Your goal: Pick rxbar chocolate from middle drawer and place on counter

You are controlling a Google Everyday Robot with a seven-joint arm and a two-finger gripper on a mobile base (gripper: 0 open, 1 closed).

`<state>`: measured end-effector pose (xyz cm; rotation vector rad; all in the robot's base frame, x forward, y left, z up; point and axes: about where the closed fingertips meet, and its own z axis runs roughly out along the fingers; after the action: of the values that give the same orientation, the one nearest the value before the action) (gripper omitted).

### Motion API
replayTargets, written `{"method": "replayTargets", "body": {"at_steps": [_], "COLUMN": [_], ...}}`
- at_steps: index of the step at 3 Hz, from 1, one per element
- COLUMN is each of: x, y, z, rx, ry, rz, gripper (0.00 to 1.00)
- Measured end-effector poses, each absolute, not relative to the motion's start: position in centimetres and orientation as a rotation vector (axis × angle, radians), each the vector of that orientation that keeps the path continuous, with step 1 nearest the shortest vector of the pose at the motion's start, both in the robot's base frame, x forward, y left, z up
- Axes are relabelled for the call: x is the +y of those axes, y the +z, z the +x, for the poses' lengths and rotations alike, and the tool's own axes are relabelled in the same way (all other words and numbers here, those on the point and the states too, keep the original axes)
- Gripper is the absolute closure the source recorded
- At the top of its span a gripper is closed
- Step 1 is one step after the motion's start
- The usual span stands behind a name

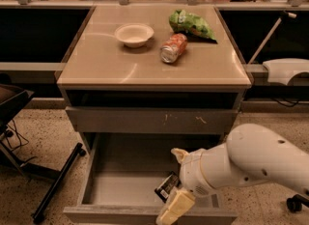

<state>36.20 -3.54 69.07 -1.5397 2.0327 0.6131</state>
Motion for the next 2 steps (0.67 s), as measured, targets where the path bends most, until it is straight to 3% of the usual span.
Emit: {"method": "replayTargets", "body": {"at_steps": [1,2], "x": [-3.9,-5.0], "y": [68.6,66.8], "z": [37.5,38.7], "rx": [2.033,2.04], "ry": [0.551,0.61], "rz": [-1.49,-1.408], "gripper": [0.0,0.0]}}
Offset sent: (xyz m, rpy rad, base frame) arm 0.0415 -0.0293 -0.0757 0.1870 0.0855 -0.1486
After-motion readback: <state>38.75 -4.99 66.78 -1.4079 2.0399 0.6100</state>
